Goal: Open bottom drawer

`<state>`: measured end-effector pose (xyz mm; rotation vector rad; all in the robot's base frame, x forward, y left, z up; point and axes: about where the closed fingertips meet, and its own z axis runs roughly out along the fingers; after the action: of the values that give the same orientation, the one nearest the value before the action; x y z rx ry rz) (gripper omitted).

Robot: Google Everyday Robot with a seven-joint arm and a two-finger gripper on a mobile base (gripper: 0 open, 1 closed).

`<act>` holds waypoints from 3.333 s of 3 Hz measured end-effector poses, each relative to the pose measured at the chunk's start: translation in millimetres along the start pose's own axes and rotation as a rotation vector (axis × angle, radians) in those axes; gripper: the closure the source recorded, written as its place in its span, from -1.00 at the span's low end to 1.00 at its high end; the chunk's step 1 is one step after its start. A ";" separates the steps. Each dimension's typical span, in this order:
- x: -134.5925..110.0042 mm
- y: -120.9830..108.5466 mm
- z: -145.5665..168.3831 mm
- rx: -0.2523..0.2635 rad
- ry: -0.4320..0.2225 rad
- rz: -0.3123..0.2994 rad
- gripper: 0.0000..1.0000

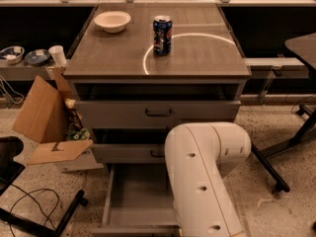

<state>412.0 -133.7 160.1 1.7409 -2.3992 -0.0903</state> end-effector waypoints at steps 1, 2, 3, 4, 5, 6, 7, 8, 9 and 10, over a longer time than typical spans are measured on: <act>10.5 10.8 2.7 -0.024 0.013 0.015 1.00; 15.9 21.3 7.2 -0.044 0.016 0.032 1.00; 21.0 29.7 10.7 -0.055 0.015 0.040 1.00; 30.2 41.4 16.3 -0.071 0.014 0.048 1.00; 30.3 45.7 17.3 -0.076 0.012 0.056 1.00; 33.0 51.5 19.2 -0.083 0.011 0.066 1.00; 29.9 51.8 18.9 -0.083 0.012 0.066 1.00; 35.2 58.3 20.8 -0.091 0.006 0.079 1.00; 32.1 58.5 20.5 -0.091 0.006 0.079 1.00; 36.1 65.3 22.9 -0.101 0.001 0.083 1.00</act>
Offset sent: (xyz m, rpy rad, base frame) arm -0.1870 -0.1085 -0.0092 -0.0424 0.2680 -0.2395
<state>335.9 -148.6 151.4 1.5947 -2.4175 -0.1959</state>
